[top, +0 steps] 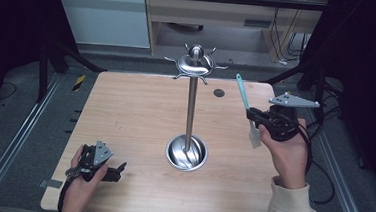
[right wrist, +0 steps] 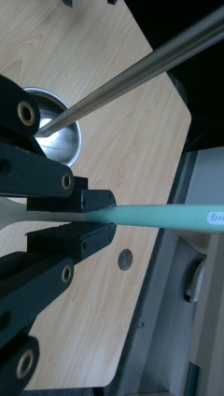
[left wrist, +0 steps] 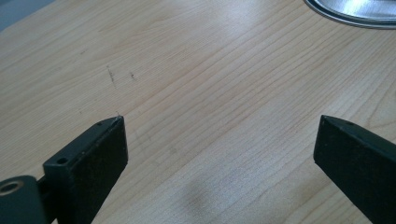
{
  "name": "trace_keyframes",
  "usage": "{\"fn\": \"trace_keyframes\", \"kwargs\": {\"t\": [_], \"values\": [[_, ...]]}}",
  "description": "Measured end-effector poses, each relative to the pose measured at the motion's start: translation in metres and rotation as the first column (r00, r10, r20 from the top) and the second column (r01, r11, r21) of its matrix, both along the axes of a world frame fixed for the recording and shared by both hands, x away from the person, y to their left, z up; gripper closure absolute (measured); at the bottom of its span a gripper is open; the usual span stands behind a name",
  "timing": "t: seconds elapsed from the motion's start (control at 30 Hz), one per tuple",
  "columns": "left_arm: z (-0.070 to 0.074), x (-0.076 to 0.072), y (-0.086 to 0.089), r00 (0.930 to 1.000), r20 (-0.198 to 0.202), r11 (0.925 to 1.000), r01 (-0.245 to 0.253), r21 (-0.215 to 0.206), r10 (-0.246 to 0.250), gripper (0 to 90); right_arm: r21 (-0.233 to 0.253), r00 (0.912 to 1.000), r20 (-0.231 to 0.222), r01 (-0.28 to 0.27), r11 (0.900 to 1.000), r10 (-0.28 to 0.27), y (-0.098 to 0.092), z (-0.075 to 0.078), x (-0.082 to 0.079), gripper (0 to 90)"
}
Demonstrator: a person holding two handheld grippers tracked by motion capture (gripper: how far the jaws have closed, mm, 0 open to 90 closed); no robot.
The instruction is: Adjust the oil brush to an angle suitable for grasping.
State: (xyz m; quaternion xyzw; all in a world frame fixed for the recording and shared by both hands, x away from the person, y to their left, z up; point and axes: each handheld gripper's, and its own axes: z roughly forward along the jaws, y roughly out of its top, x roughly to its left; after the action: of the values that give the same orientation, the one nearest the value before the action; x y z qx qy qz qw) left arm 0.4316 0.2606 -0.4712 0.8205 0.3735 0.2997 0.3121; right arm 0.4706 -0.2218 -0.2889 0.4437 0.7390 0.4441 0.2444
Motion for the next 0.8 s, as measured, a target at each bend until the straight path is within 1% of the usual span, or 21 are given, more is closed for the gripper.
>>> {"fn": "trace_keyframes", "kwargs": {"t": [0.07,0.17,0.23,0.33,0.37,0.47,0.53,0.6,0.73,0.8], "values": [[0.0,0.0,0.0,1.0,0.002,1.0,-0.002,-0.007,0.002,2.5,0.008,0.9999,0.014,-0.001,1.0,0.001,-0.001,0.003,-0.004,82.8],[0.0,0.001,0.0,1.0,-0.001,1.0,0.003,-0.001,-0.003,2.6,0.032,0.9995,0.031,-0.003,0.999,0.002,-0.004,0.005,-0.008,82.7],[0.0,0.001,-0.002,1.0,-0.002,1.0,0.005,-0.001,-0.005,2.5,0.051,0.9993,0.038,-0.003,0.999,0.001,-0.007,0.005,-0.009,82.8],[-0.001,0.002,-0.004,0.9999,0.0,0.9999,0.01,-0.003,-0.01,2.5,0.063,0.9992,0.039,-0.006,0.998,0.003,-0.009,0.003,-0.011,82.7],[0.0,0.002,-0.005,0.9999,-0.002,0.9999,0.014,0.002,-0.014,2.5,0.068,0.9991,0.041,-0.007,0.998,0.005,-0.009,0.004,-0.012,82.7],[0.0,0.004,-0.005,0.9998,-0.003,0.9998,0.018,0.0,-0.018,2.5,0.083,0.998,0.061,-0.021,0.996,0.016,-0.008,0.008,-0.016,82.7],[0.0,0.005,-0.006,0.9998,-0.002,0.9998,0.02,-0.001,-0.02,2.6,0.081,0.9968,0.076,-0.031,0.996,0.025,-0.007,0.011,-0.02,82.7],[0.0,0.007,-0.007,0.9996,-0.001,0.9996,0.027,-0.001,-0.027,2.5,0.089,0.9959,0.085,-0.038,0.995,0.03,-0.007,0.013,-0.023,82.8],[0.0,0.009,-0.011,0.9993,-0.001,0.9993,0.039,0.001,-0.039,2.6,0.09,0.9938,0.107,-0.042,0.995,0.032,-0.007,0.018,-0.031,82.8],[0.0,0.009,-0.012,0.999,-0.003,0.999,0.045,0.006,-0.045,2.6,0.098,0.9929,0.114,-0.047,0.994,0.036,-0.007,0.02,-0.034,82.8]]}}
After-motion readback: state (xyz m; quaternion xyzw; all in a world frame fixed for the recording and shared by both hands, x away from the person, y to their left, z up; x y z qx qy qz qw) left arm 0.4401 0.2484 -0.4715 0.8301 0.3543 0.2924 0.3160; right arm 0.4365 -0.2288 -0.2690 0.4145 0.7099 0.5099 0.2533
